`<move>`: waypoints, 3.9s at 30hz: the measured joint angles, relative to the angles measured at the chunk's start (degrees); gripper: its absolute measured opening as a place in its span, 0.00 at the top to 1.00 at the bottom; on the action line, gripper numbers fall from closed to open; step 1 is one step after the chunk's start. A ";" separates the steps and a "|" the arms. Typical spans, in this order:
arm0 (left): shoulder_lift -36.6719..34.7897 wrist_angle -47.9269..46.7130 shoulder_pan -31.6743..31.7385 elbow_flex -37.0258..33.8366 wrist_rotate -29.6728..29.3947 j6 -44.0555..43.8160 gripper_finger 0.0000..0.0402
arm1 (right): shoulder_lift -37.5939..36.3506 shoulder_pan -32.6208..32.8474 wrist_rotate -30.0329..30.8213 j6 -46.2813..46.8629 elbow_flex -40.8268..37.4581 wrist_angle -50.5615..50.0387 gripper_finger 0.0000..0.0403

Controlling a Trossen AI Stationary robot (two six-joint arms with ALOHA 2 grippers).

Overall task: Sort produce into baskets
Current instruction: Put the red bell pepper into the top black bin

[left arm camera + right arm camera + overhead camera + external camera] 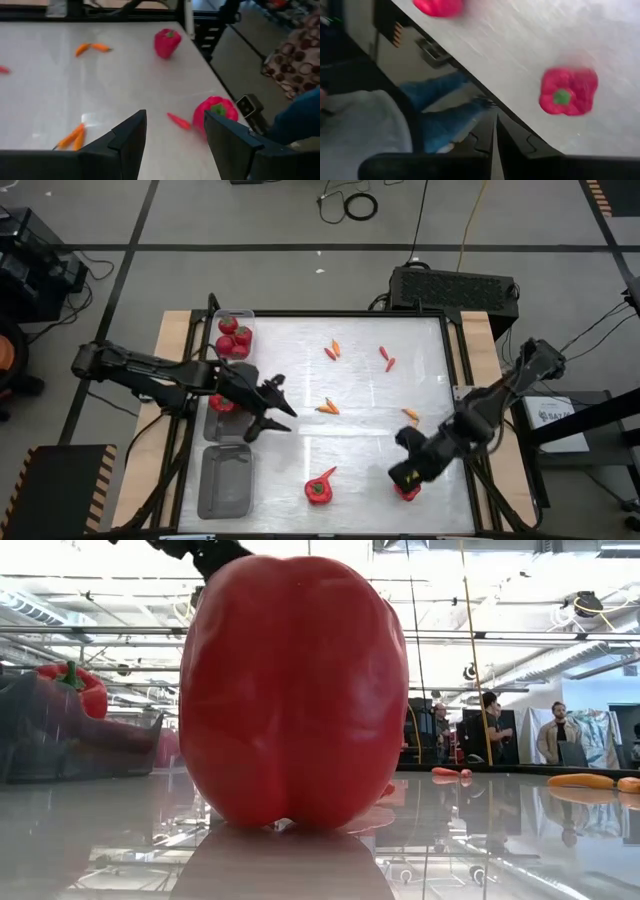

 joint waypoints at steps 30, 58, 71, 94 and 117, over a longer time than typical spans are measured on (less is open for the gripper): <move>30.72 6.34 -18.85 15.79 -11.13 -0.04 0.28 | 5.55 15.19 3.04 -12.63 -0.03 -7.20 0.54; 35.93 5.63 -19.29 15.75 -9.77 0.30 0.54 | 5.52 16.82 8.28 -8.00 -0.05 -7.85 0.53; 36.45 7.78 -19.27 15.75 -9.64 0.34 0.55 | 5.52 16.82 8.16 -7.78 -0.05 -8.21 0.53; 33.88 6.75 -18.50 15.68 -10.34 1.56 0.96 | 5.52 16.82 8.11 -8.20 -0.05 -9.67 0.54; 1.59 -42.92 -14.99 15.71 -22.00 -12.85 0.95 | 5.50 7.99 11.34 -15.45 -0.05 -9.56 0.54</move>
